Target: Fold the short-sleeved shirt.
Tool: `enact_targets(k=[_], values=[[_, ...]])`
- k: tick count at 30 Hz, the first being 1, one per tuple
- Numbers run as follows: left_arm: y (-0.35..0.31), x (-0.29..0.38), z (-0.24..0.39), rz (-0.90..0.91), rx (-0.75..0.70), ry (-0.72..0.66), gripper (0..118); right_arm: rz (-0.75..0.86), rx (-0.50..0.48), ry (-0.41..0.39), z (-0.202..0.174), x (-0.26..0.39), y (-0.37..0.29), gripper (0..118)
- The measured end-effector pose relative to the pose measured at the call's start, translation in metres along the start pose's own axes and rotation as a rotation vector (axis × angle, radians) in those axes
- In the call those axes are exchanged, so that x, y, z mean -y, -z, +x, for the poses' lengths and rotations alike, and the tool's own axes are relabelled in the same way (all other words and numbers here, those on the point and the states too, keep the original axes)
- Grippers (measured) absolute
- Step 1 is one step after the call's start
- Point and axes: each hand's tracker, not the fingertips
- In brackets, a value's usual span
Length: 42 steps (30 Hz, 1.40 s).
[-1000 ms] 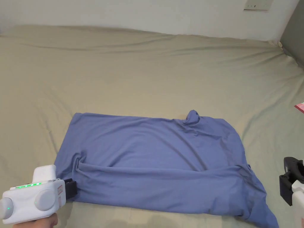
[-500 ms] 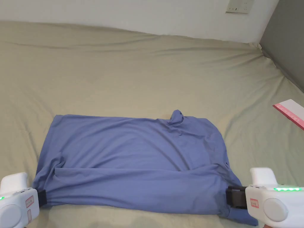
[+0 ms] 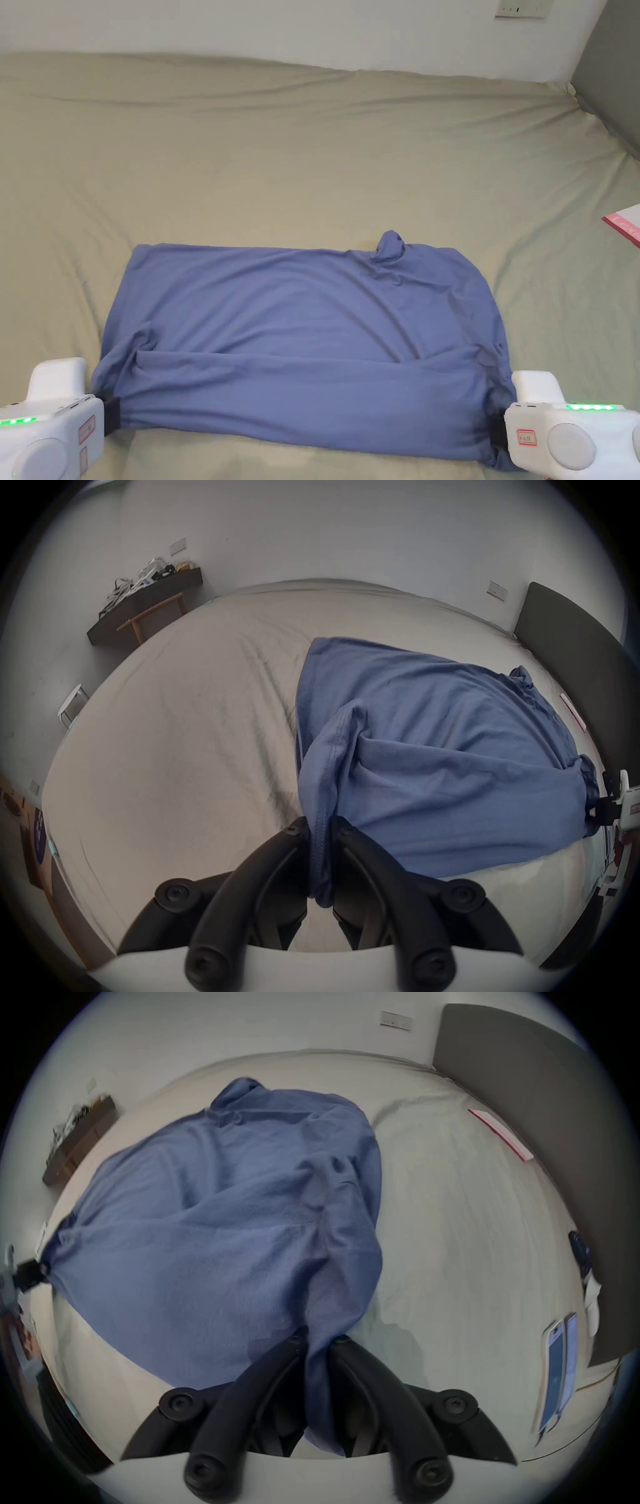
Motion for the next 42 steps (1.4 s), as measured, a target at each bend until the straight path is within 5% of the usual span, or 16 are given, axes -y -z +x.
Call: enact_targets(k=[16,30,34,35,36,37,38,40,42], values=[[-0.08,0.01,-0.024,-0.032,0.013,0.112,10,0.034,-0.039,-0.041,0.016,0.011,-0.137,9],[-0.033,0.09,-0.035,-0.252,0.015,0.116,10,-0.227,-0.046,-0.003,0.015,0.079,-0.042,9],[-0.039,0.087,-0.044,-0.251,0.059,0.025,10,-0.193,-0.032,0.004,0.01,0.082,-0.041,22],[-0.041,0.088,-0.043,-0.24,0.06,0.043,12,-0.166,0.029,-0.041,0.011,0.081,-0.044,30],[-0.045,0.086,-0.042,-0.209,0.013,0.089,23,-0.156,0.101,-0.069,0.011,0.078,-0.046,51],[-0.047,0.083,-0.04,-0.198,-0.024,0.106,51,-0.131,0.116,-0.078,0.014,0.075,-0.05,84],[-0.051,0.079,-0.04,-0.189,-0.013,0.096,76,-0.065,0.118,-0.058,0.017,0.069,-0.062,100],[-0.066,0.065,-0.042,-0.099,0.051,0.035,111,0.067,0.091,-0.018,0.02,0.055,-0.088,104],[-0.087,0.042,-0.039,0.025,0.093,-0.051,113,0.195,0.086,0.014,0.021,0.036,-0.12,104]])
